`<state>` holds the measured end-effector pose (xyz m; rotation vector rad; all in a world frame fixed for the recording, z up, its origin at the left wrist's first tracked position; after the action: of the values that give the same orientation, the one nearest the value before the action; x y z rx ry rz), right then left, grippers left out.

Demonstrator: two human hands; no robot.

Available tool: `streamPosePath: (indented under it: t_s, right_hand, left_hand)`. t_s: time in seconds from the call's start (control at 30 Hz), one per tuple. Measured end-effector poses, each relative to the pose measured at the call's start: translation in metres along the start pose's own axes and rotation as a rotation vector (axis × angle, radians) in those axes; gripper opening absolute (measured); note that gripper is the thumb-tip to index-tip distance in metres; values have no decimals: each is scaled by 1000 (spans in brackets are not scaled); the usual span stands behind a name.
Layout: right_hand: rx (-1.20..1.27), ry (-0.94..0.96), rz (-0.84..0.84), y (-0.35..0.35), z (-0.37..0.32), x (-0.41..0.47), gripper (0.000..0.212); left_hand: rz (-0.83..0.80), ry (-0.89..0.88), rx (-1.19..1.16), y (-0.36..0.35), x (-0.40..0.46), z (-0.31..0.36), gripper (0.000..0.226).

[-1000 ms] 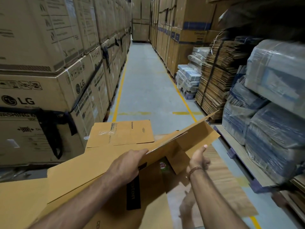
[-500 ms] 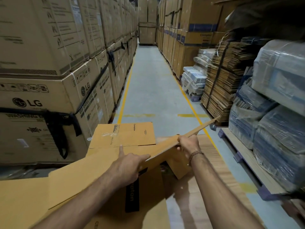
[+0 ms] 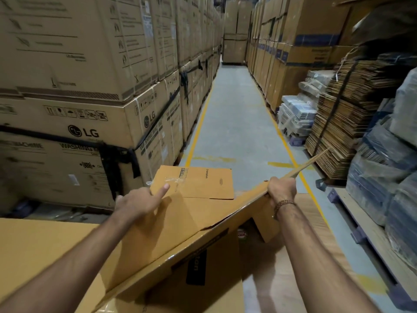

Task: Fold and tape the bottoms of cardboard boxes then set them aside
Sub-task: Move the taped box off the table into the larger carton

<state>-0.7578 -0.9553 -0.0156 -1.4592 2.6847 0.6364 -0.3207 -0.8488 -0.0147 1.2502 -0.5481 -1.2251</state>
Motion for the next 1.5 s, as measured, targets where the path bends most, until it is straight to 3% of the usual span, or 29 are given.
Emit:
streamPosePath:
  t_s: [0.23, 0.3, 0.37, 0.43, 0.5, 0.6, 0.67, 0.7, 0.8, 0.9, 1.03, 1.17, 1.3, 1.43, 1.5]
  right_hand:
    - [-3, -72, 60, -33, -40, 7, 37]
    - [2, -73, 96, -38, -55, 4, 40]
    - [26, -51, 98, -43, -69, -1, 39]
    - [59, 0, 39, -50, -85, -10, 40]
    - [97, 119, -54, -52, -101, -27, 45]
    - [212, 243, -199, -57, -99, -40, 85]
    - [185, 271, -207, -63, -77, -34, 111]
    - [183, 233, -232, -65, -63, -35, 120]
    - [236, 12, -398, -79, -7, -42, 112]
    - [264, -157, -533, -96, 49, -48, 139]
    - [504, -396, -597, -108, 91, -62, 147]
    - [741, -451, -795, -121, 85, -80, 127]
    - [833, -418, -965, -131, 70, -84, 106]
    - [716, -356, -951, -126, 77, -70, 86]
    - [606, -320, -859, -116, 85, -61, 77]
  left_hand:
    - [-188, -329, 36, 2, -92, 116, 107]
    - [-115, -377, 126, -1, -103, 130, 80]
    - [69, -423, 202, 5, -108, 139, 37]
    - [243, -447, 179, 17, -108, 139, 16]
    - [354, -431, 159, 34, -108, 135, 15]
    - [481, -402, 141, 65, -110, 132, 11]
    - [532, -376, 117, 88, -111, 131, 12]
    - [555, -368, 100, 100, -112, 130, 14]
    - [600, -333, 25, 134, -114, 127, 19]
    - [613, -314, -99, 169, -124, 124, 30]
    - [560, -353, -399, 211, -123, 108, 35]
    - [460, -361, -732, 219, -112, 87, 28]
    - [412, -286, -813, 198, -88, 60, 31]
    - [471, -207, -842, 182, -66, 17, 9]
    - [470, -173, -808, 173, -58, -2, 11]
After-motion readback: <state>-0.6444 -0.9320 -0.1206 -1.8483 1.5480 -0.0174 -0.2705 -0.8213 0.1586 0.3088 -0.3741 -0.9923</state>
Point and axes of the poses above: each hand's wrist, its own x-axis towards the middle knuckle, its own y-axis out of the back of the hand, z = x × y, the point moved 7 cm from there along x, towards the middle knuckle, and after that the axes turned 3 degrees about -z, right-handed, at the moved point
